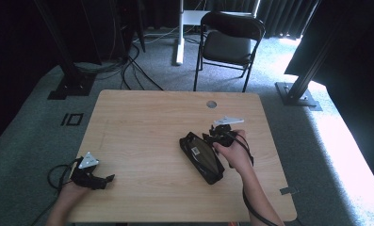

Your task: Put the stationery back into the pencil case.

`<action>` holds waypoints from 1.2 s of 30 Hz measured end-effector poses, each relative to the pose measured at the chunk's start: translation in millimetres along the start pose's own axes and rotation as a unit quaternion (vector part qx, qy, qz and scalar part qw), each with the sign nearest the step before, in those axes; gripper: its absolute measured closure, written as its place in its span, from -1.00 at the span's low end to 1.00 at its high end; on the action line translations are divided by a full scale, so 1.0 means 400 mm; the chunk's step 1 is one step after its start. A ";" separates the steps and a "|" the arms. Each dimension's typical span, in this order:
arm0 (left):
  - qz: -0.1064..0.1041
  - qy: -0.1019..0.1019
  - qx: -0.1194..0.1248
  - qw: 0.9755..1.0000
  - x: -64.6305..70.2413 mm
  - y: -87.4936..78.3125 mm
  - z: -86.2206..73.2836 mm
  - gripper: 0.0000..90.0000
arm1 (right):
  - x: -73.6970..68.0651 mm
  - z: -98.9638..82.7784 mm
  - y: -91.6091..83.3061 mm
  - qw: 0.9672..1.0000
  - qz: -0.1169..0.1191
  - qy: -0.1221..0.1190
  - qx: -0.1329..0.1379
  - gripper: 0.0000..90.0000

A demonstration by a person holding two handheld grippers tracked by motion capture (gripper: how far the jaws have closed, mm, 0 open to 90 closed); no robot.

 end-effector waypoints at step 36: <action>0.000 0.000 0.001 1.000 0.000 0.000 0.000 -0.95 | 0.181 -0.131 0.195 0.992 -0.087 0.041 -0.076 0.50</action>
Point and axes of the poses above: each handheld gripper's, and its own axes: y roughly forward along the jaws, z roughly out of its top, x roughly to its right, the point moved 7 cm from there along y, roughly forward along the jaws, and after that the axes turned 4 degrees about x, right-handed, at the moved point
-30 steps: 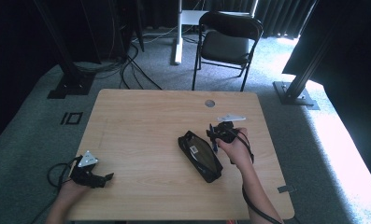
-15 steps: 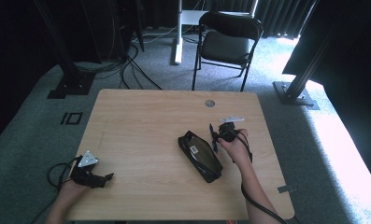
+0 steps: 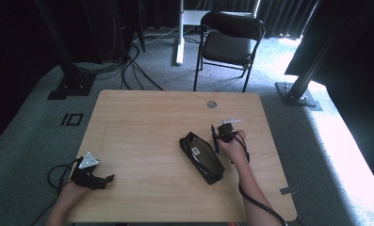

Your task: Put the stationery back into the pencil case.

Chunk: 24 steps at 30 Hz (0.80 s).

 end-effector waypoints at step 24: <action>0.000 0.000 0.000 1.000 0.000 0.000 0.000 -0.95 | 0.023 0.007 -0.028 1.000 -0.018 0.013 0.009 0.76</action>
Point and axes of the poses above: each handheld gripper's, and its own axes: y roughly forward along the jaws, z roughly out of its top, x roughly to its right, the point moved 7 cm from there along y, roughly forward along the jaws, and after that the axes turned 4 degrees about x, right-handed, at the moved point
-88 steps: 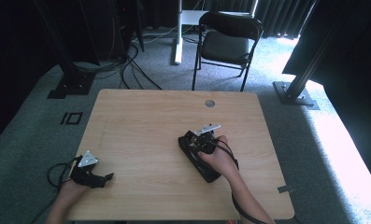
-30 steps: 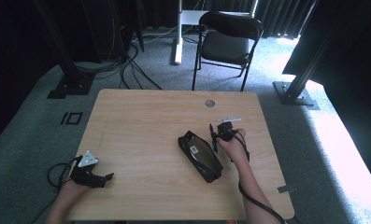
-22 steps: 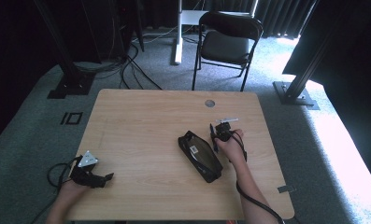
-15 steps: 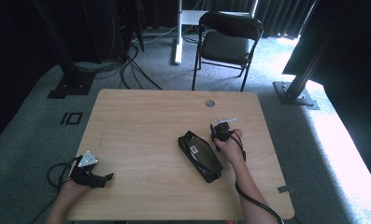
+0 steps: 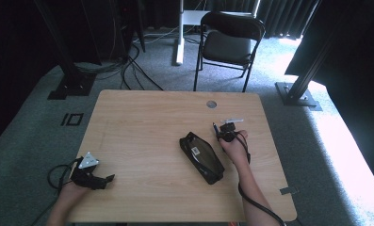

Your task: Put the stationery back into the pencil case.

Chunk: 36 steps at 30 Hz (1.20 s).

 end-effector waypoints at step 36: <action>0.001 0.000 0.000 1.000 -0.001 0.000 0.000 -0.95 | -0.136 0.126 -0.288 0.986 0.116 -0.033 0.111 0.76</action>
Point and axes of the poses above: each handheld gripper's, and its own axes: y roughly forward along the jaws, z roughly out of its top, x roughly to its right, the point moved 7 cm from there along y, roughly forward along the jaws, and after that the axes turned 4 degrees about x, right-handed, at the moved point
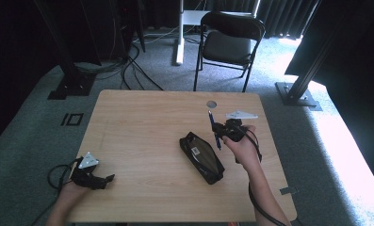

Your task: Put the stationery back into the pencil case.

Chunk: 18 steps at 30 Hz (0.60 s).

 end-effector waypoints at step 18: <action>0.000 0.000 0.000 1.000 0.000 0.000 0.000 -0.95 | -0.104 -0.071 0.044 0.997 0.046 -0.029 -0.053 0.76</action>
Point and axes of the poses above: each handheld gripper's, and its own axes: y roughly forward along the jaws, z roughly out of its top, x roughly to its right, the point moved 7 cm from there along y, roughly forward along the jaws, and after that the axes turned 4 degrees about x, right-handed, at the moved point
